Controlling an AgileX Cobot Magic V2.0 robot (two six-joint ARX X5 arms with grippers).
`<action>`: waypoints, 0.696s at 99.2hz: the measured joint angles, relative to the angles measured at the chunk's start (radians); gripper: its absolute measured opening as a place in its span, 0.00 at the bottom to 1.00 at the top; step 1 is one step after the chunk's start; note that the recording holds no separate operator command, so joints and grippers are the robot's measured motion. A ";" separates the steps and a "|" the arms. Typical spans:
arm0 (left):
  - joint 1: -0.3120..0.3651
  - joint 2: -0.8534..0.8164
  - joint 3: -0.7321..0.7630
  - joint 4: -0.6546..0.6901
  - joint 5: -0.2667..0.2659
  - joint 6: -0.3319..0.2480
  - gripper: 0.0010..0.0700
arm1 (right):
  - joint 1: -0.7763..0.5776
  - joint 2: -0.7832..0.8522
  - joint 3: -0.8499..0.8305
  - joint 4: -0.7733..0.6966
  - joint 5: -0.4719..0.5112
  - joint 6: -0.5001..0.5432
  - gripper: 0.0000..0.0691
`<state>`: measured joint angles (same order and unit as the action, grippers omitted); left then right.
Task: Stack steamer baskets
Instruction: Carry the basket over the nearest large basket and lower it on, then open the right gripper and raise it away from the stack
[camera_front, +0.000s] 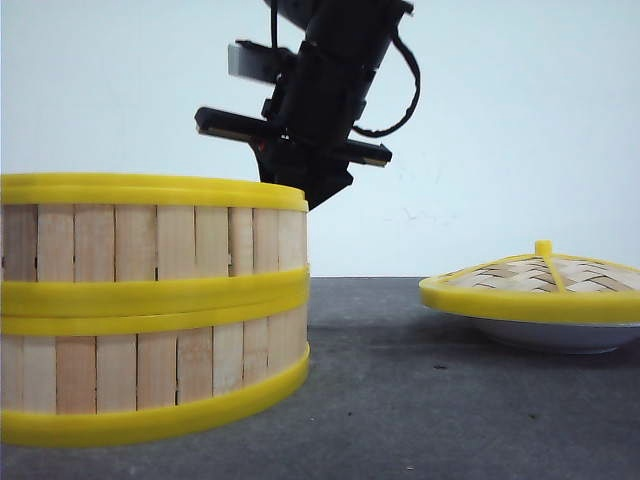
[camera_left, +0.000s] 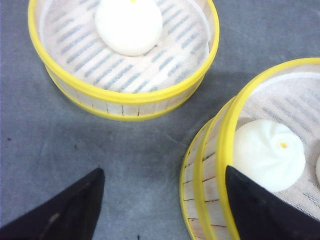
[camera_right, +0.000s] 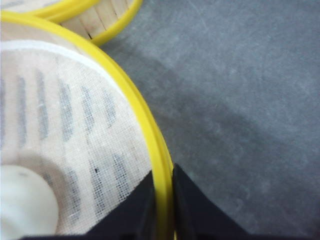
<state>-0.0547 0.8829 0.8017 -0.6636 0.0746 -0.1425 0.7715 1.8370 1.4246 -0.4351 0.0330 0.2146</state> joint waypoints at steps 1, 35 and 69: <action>0.000 0.000 0.000 0.000 0.000 0.000 0.66 | 0.000 0.000 0.000 0.000 0.001 0.000 0.03; 0.000 0.000 0.000 -0.002 0.000 0.000 0.66 | -0.002 0.007 0.006 0.002 0.000 0.000 0.03; 0.001 0.000 0.000 0.005 0.000 0.000 0.66 | -0.006 -0.005 0.013 -0.051 -0.016 -0.015 0.10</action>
<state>-0.0540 0.8825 0.8017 -0.6586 0.0746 -0.1425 0.7658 1.8324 1.4372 -0.4858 0.0174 0.1993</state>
